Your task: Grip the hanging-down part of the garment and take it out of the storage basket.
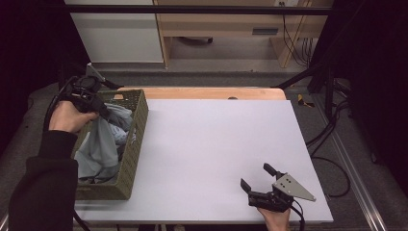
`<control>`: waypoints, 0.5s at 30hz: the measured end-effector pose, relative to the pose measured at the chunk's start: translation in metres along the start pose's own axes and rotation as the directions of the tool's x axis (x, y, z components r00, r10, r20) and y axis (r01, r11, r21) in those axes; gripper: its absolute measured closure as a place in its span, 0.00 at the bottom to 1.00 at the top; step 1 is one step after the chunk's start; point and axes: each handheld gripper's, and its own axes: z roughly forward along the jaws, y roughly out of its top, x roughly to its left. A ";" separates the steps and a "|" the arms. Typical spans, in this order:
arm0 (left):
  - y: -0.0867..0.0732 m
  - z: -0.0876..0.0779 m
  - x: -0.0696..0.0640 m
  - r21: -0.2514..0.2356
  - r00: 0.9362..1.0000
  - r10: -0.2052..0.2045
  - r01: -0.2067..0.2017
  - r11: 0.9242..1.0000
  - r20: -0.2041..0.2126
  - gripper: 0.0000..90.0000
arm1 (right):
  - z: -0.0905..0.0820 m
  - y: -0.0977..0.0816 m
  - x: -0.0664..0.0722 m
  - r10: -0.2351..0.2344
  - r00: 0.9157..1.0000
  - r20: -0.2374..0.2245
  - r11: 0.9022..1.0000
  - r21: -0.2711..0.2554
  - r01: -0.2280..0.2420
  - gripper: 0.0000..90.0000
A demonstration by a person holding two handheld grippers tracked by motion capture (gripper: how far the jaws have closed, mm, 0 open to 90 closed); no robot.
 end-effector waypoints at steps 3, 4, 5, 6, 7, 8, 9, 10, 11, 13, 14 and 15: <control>0.000 -0.001 -0.001 -0.002 1.000 0.002 -0.002 1.000 -0.004 0.88 | 0.000 0.000 0.000 -0.003 1.000 0.000 1.000 0.000 0.003 0.04; 0.000 -0.002 -0.001 -0.005 1.000 0.001 -0.001 1.000 -0.003 0.88 | 0.000 0.000 0.000 -0.003 1.000 0.000 1.000 0.000 0.003 0.04; 0.000 -0.003 -0.001 -0.003 1.000 0.002 -0.002 1.000 -0.002 0.88 | 0.000 0.000 0.000 -0.004 1.000 0.000 1.000 -0.001 0.004 0.04; 0.000 -0.004 -0.002 -0.003 1.000 0.004 -0.004 1.000 -0.004 0.88 | -0.001 0.001 0.000 0.000 1.000 0.000 1.000 0.000 0.000 0.04; 0.000 -0.005 -0.002 -0.001 1.000 0.007 -0.007 1.000 -0.005 0.88 | -0.001 0.001 0.000 0.004 1.000 0.002 1.000 0.002 -0.004 0.04; 0.000 -0.006 -0.002 -0.003 1.000 0.006 -0.006 1.000 -0.005 0.88 | -0.001 0.000 0.000 -0.004 1.000 -0.001 1.000 0.000 0.004 0.04; 0.000 -0.006 -0.002 -0.003 1.000 0.006 -0.006 1.000 -0.005 0.88 | 0.000 0.000 0.000 -0.003 1.000 -0.001 1.000 0.000 0.003 0.04; 0.000 -0.008 -0.003 -0.002 1.000 0.007 -0.007 1.000 -0.005 0.88 | 0.000 0.001 0.000 0.000 1.000 -0.002 1.000 0.001 0.000 0.04; 0.000 -0.009 -0.003 -0.004 1.000 0.007 -0.007 1.000 -0.007 0.88 | 0.000 0.001 0.000 0.002 1.000 -0.004 1.000 0.004 -0.002 0.04; 0.000 -0.013 -0.002 -0.015 1.000 0.004 -0.004 1.000 -0.009 0.88 | 0.000 0.001 0.000 -0.007 1.000 -0.008 1.000 0.006 0.007 0.04; 0.000 -0.016 -0.002 -0.016 1.000 0.003 -0.003 1.000 -0.008 0.88 | 0.001 0.001 0.000 -0.003 1.000 -0.005 1.000 0.005 0.003 0.04; 0.000 -0.016 -0.002 -0.016 1.000 0.003 -0.003 1.000 -0.008 0.88 | 0.001 0.001 0.000 -0.003 1.000 -0.005 1.000 0.005 0.003 0.04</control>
